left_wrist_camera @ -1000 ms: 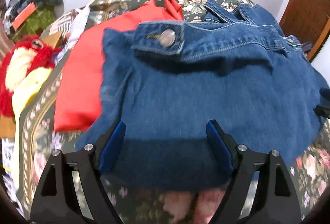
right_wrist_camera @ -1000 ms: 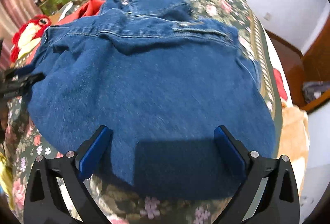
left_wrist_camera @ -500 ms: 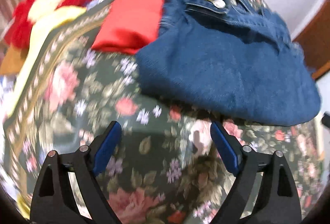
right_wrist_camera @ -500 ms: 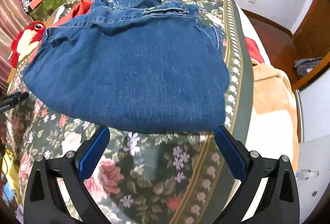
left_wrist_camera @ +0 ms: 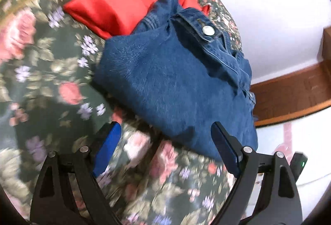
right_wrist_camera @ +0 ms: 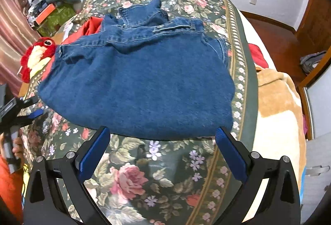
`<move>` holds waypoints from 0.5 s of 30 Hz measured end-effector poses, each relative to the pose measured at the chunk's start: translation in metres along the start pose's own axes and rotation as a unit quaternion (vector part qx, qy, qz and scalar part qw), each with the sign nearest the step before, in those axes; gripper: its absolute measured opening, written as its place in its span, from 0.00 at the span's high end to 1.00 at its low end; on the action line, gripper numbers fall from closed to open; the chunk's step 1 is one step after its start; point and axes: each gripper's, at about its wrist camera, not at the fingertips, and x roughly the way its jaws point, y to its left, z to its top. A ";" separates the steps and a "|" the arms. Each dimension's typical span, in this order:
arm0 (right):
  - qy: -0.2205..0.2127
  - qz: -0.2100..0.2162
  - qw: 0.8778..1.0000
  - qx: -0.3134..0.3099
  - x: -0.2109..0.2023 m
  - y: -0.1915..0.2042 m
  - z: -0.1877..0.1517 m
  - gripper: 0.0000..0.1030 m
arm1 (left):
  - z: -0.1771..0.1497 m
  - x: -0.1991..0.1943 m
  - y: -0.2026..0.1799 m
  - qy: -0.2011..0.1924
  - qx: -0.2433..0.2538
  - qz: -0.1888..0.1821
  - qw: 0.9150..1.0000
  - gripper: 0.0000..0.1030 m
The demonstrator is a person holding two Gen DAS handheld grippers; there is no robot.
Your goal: Fold large clothes
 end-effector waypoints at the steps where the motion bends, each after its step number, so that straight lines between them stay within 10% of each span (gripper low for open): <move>1: -0.001 0.001 1.000 -0.002 0.000 0.001 0.000 0.02 | 0.003 0.004 0.002 0.000 -0.009 -0.006 1.000 0.14; 12: 0.015 0.015 1.000 0.022 0.025 0.003 0.009 0.02 | 0.025 0.039 -0.006 -0.054 -0.019 0.000 0.998 0.15; 15: 0.020 0.020 0.999 0.028 0.031 0.006 0.011 0.02 | 0.025 0.039 -0.005 -0.073 -0.035 0.012 0.997 0.28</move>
